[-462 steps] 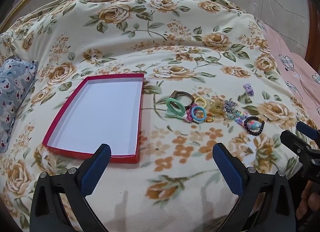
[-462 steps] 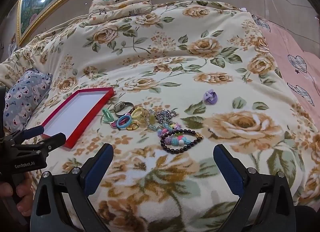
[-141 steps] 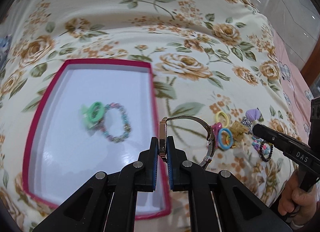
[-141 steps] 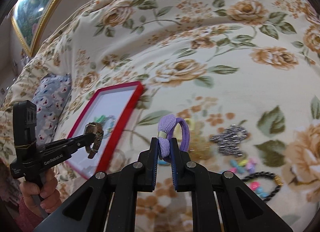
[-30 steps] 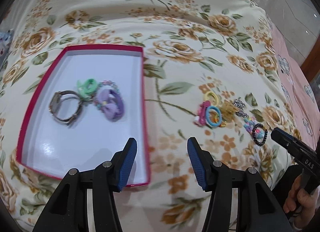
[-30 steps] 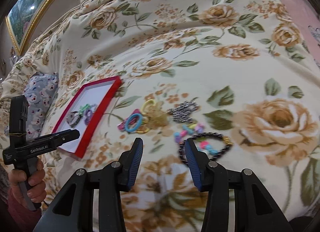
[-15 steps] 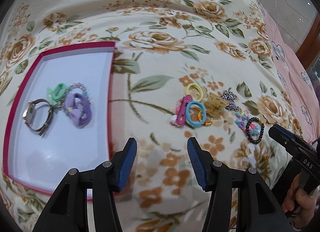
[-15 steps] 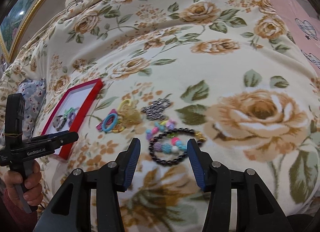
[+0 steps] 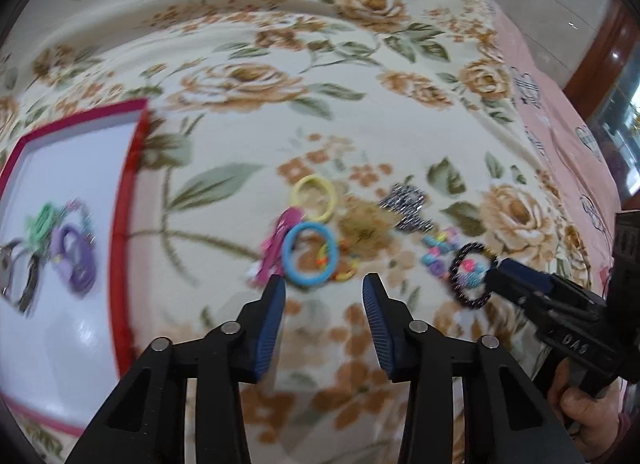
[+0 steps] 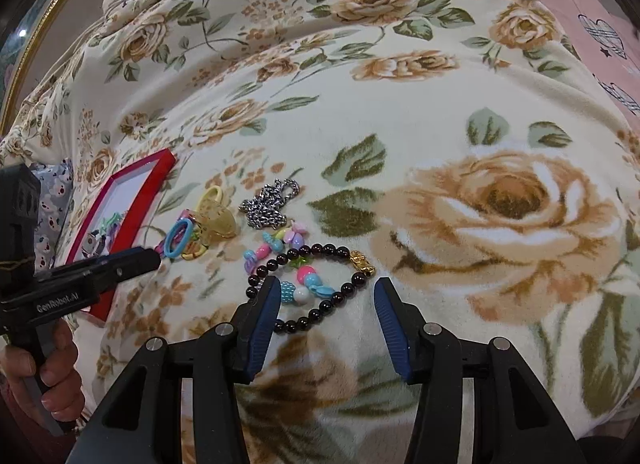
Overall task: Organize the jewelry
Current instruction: 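Grasp the blue hair tie with the left tool while the right tool grasps the black bead bracelet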
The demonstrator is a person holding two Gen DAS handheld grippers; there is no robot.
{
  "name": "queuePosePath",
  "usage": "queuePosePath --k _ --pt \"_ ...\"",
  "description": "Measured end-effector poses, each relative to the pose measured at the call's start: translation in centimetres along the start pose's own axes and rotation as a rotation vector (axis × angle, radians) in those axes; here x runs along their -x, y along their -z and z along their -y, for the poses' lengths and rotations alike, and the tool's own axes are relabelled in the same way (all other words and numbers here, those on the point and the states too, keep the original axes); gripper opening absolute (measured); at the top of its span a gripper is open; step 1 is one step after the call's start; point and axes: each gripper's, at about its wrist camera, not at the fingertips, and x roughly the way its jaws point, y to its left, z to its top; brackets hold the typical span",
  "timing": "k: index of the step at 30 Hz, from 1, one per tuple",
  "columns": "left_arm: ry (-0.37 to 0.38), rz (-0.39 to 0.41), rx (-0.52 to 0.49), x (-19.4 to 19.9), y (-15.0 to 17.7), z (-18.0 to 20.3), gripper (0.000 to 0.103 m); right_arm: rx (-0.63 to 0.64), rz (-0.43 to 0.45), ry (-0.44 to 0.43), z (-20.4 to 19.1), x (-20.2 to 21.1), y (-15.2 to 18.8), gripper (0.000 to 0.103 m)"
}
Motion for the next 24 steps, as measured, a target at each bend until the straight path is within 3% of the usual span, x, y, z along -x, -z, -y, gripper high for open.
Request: queuePosePath --k 6,9,10,11,12,24 --pt "-0.015 -0.052 -0.063 -3.4 -0.9 0.6 0.017 0.02 -0.002 0.021 -0.2 -1.0 -0.3 0.05" --pt "-0.022 -0.077 -0.076 -4.9 -0.9 0.7 0.012 0.037 0.002 0.032 -0.5 -1.3 -0.3 0.048" --pt "-0.02 -0.067 -0.08 -5.0 -0.9 0.6 0.009 0.037 0.011 0.031 -0.4 -1.3 -0.3 0.039" --pt "-0.02 -0.064 -0.08 -5.0 -1.0 0.6 0.004 0.033 0.014 0.034 -0.3 -1.3 -0.4 0.014" --pt "-0.02 -0.059 -0.075 -5.0 -1.1 0.5 0.003 0.024 0.013 0.025 -0.2 -1.3 -0.5 0.008" --pt "0.044 0.007 -0.004 -0.7 0.7 -1.8 0.002 0.016 0.055 -0.031 -0.3 0.6 -0.7 0.008"
